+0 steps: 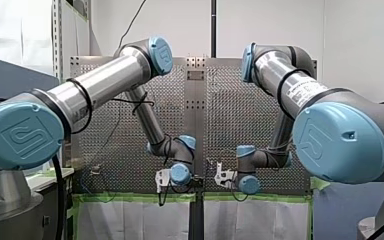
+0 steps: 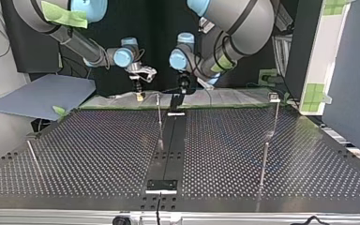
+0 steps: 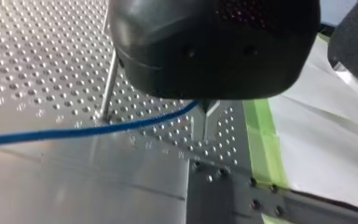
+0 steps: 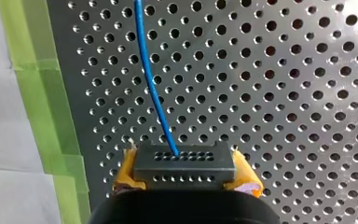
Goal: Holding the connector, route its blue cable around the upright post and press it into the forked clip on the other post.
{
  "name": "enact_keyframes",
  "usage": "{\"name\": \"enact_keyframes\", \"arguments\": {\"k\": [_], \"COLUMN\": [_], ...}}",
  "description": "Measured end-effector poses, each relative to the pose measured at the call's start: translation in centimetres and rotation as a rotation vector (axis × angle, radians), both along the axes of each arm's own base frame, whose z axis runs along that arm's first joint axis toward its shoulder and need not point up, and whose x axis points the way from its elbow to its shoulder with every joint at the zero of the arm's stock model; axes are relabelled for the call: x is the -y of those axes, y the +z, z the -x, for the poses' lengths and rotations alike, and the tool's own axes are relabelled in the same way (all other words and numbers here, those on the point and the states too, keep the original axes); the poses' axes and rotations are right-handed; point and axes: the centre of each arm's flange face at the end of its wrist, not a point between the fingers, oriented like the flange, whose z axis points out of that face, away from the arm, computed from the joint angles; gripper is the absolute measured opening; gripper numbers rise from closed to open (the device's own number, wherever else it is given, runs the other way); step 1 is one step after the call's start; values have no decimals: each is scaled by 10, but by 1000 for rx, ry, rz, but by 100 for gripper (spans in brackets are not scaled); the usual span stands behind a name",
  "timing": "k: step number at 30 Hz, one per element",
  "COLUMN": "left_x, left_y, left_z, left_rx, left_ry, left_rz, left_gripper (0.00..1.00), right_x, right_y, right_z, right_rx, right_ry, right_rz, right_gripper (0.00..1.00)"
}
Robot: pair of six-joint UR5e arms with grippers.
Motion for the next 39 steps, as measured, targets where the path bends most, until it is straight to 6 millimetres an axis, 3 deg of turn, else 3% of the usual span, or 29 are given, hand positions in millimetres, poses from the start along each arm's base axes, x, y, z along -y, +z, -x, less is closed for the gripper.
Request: {"name": "enact_keyframes", "arguments": {"k": [22, 39], "left_x": [34, 46], "left_y": [12, 18], "left_z": [6, 11], "left_rx": [40, 49], "left_ry": [-45, -40], "left_rz": [25, 21], "left_gripper": [0, 0], "right_x": [31, 38], "right_y": [3, 4], "right_z": [34, 40], "right_rx": [10, 7], "right_ry": [-62, -62], "right_rz": [3, 10], "right_gripper": [0, 0]}}
